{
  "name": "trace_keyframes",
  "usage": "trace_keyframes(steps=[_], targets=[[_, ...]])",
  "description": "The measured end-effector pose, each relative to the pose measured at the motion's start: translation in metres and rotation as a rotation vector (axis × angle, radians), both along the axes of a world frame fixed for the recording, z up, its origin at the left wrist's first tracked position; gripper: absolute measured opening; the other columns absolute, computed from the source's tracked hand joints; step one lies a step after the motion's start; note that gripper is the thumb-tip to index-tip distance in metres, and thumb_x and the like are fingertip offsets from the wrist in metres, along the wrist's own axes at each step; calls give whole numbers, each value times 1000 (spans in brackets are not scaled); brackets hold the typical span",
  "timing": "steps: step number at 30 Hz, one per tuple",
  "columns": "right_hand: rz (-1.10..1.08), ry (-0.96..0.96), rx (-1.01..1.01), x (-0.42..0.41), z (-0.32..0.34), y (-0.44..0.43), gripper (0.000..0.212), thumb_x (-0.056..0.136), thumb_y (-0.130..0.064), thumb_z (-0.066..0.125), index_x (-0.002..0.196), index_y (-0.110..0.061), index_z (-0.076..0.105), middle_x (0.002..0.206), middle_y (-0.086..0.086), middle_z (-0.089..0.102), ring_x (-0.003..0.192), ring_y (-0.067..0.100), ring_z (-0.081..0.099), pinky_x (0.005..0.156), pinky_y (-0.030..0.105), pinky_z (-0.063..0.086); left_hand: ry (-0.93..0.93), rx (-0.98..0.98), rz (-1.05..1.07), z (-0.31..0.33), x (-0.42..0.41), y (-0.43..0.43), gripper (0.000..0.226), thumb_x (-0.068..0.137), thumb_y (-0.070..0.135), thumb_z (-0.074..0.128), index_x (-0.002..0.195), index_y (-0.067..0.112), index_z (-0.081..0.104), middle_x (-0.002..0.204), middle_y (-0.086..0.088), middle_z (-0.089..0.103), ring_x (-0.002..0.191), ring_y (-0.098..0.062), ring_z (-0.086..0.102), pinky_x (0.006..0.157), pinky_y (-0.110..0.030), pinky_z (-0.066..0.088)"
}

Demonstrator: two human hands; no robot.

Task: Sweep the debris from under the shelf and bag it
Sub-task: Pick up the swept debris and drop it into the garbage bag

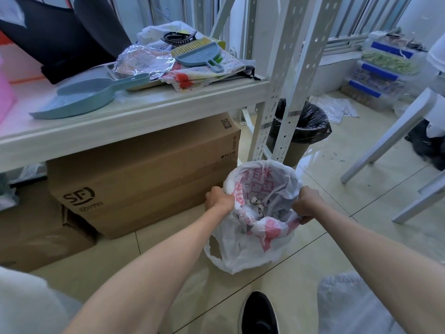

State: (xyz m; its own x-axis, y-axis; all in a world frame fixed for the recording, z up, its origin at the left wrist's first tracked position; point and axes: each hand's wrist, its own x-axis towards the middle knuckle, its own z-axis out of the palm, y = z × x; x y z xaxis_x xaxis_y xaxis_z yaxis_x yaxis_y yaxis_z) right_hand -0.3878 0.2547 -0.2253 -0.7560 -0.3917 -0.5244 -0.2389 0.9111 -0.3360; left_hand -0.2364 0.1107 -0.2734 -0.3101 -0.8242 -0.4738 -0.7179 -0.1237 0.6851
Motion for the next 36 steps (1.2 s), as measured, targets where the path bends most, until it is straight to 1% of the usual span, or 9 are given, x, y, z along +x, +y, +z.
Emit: trace_keyframes(steps=[4,8,10,15,24,28,32,34,36], targets=[[-4,11,-16,-2,-4,0,10,89,1,49,97,-4,47,102,20,49,75,42,70,45,40,58,-17,-28,-15,-4,-3,2,34,83,17,57,110,0,67,117,-17,64,96,-32,65,62,-29,43],[4,43,-36,-3,-6,0,4,89,0,48,89,-4,47,85,15,47,74,42,69,42,38,57,-46,-65,-49,-6,-7,1,33,86,15,57,112,-2,66,116,-17,65,96,-31,65,62,-31,50],[-1,58,-48,-4,-6,0,12,89,-1,49,79,-6,46,88,17,50,74,41,69,41,36,56,-51,-77,-60,-6,-9,2,32,87,14,57,113,-2,66,115,-16,65,96,-31,65,52,-28,42],[-13,62,-67,-7,-10,-1,12,90,-3,50,79,-5,47,95,21,55,72,40,69,32,29,51,-43,-79,-59,-6,-10,1,30,88,12,58,111,-4,66,114,-16,66,97,-31,66,49,-27,41],[-20,78,-71,-14,-15,-3,2,88,-4,53,90,-4,52,95,21,60,69,39,70,52,40,60,-25,-89,-72,-14,-12,-1,36,88,16,57,116,-4,63,118,-18,64,101,-34,65,77,-39,55],[-9,93,-73,-16,-15,-6,1,87,-3,54,87,-4,54,95,21,61,68,38,69,38,32,55,-31,-91,-78,-15,-15,-3,36,89,16,57,118,-4,61,118,-18,64,102,-33,65,81,-41,55],[-4,107,-73,-19,-16,-7,19,87,-4,51,70,-11,46,94,21,64,66,33,69,28,23,46,-27,-85,-70,-15,-18,-4,37,88,16,56,118,-5,61,119,-19,63,102,-35,64,81,-42,55],[-4,116,-64,-19,-17,-7,17,87,-4,52,71,-9,47,95,22,63,68,36,69,30,26,48,-27,-82,-68,-14,-18,-3,36,88,16,55,117,-5,61,118,-19,63,101,-35,64,76,-39,54],[-8,115,-63,-17,-17,-8,5,87,-3,53,83,-4,51,97,22,61,74,39,69,41,32,56,-25,-84,-75,-12,-17,-2,34,90,16,56,115,-5,62,116,-18,64,99,-33,64,61,-32,47]])
